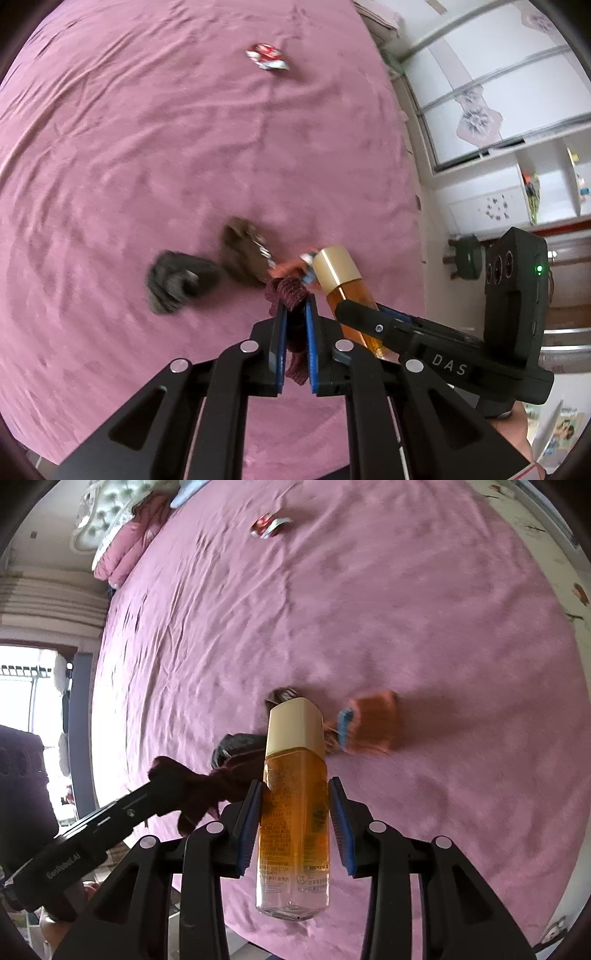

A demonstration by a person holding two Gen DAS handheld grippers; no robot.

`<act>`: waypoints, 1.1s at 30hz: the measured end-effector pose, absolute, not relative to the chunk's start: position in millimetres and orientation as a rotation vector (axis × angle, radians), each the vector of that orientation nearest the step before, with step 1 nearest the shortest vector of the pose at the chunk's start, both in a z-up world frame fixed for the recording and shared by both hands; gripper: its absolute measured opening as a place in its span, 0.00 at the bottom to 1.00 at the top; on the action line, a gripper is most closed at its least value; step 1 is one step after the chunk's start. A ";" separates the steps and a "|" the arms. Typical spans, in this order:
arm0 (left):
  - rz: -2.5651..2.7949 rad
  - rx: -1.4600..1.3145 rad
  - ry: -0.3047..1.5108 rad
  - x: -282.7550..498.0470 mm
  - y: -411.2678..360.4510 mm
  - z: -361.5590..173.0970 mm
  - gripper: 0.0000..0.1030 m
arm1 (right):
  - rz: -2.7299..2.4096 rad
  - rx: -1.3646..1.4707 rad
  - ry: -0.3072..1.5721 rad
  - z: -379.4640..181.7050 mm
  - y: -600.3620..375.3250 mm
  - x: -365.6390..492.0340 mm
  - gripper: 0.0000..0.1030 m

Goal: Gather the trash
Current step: 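Carry the perfume bottle and dark sock over the yellow bin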

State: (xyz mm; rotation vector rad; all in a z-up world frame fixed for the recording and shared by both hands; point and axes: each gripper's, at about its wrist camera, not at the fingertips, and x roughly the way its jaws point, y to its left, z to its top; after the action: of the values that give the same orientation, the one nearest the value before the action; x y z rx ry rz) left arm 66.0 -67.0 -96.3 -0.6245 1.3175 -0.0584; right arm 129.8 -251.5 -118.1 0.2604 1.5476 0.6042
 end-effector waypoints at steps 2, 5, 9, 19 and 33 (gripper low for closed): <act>-0.080 -0.606 1.323 65.9 -84.5 -93.0 0.09 | 0.588 0.285 1.540 -114.6 -268.6 125.8 0.35; -0.120 -0.573 1.331 68.1 -113.5 -88.6 0.09 | 0.568 0.319 1.522 -107.9 -303.3 120.3 0.35; -0.170 -0.531 1.348 74.1 -153.5 -86.1 0.09 | 0.529 0.330 1.497 -101.1 -342.2 114.8 0.35; -0.293 -0.427 1.398 95.7 -258.5 -88.1 0.09 | 0.390 0.427 1.447 -93.6 -457.9 110.4 0.35; -0.482 -0.296 1.465 140.9 -422.4 -106.7 0.09 | 0.211 0.552 1.404 -103.0 -613.9 120.4 0.35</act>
State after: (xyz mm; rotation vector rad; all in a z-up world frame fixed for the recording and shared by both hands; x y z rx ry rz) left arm 140.9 -422.4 -106.7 -0.2956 1.4652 -0.4823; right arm 120.4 -613.9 -103.0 0.5523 1.4041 0.2105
